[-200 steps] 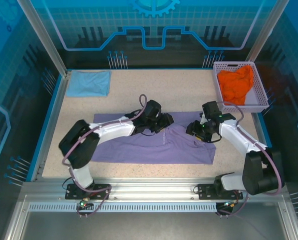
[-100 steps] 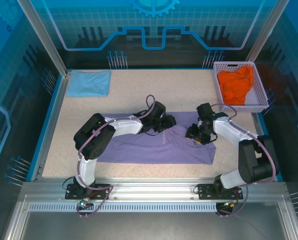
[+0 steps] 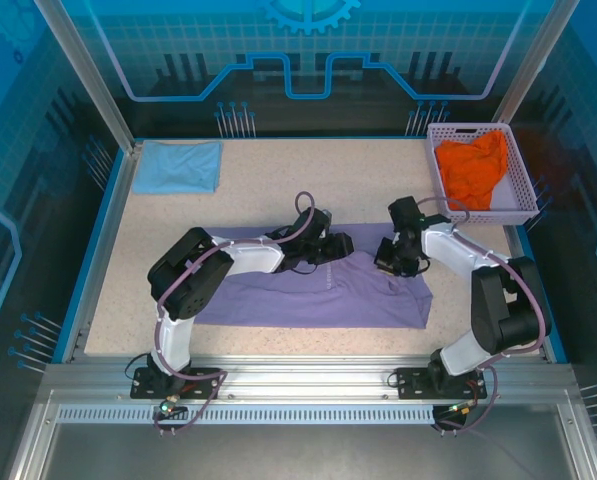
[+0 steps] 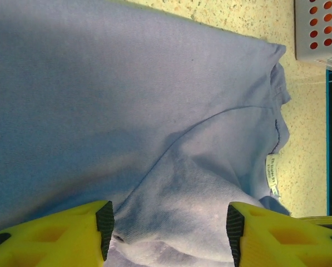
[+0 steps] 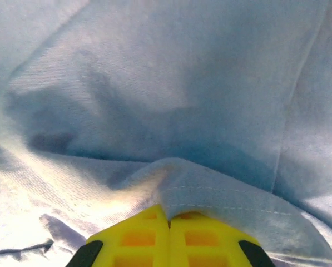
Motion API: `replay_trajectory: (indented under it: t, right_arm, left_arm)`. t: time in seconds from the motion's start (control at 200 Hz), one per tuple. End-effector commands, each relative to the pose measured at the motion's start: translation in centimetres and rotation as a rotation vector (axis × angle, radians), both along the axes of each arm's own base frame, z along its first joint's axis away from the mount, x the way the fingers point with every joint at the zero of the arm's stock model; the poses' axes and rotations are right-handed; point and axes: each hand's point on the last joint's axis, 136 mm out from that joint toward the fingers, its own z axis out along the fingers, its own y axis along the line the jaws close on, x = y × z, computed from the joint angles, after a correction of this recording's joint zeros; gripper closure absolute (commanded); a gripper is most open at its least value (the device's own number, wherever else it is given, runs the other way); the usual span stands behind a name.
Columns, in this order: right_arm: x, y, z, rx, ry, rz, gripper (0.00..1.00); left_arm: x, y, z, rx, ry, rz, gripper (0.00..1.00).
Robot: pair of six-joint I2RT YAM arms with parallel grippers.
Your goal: Fold and stack the t-shirts
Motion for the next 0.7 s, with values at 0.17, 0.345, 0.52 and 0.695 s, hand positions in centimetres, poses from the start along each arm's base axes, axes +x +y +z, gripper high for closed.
replay_trajectory:
  t: [0.17,0.345,0.52,0.695]
  right_arm:
    - [1.7,2.2,4.0,0.269,-0.016,-0.082,1.00]
    - [3.3,2.9,5.0,0.484,0.021,-0.163,1.00]
    - [4.3,3.5,5.7,0.614,0.041,-0.206,1.00]
    - [4.6,3.8,6.1,0.667,0.066,-0.227,1.00]
  left_arm:
    - [0.0,0.3,4.8,-0.049,-0.044,0.036,0.41]
    - [-1.1,0.0,6.1,-0.176,0.051,0.095,0.47]
    - [-2.6,-0.8,5.8,-0.336,0.147,0.158,0.54]
    - [-3.3,-3.1,5.5,-0.510,0.200,0.163,0.56]
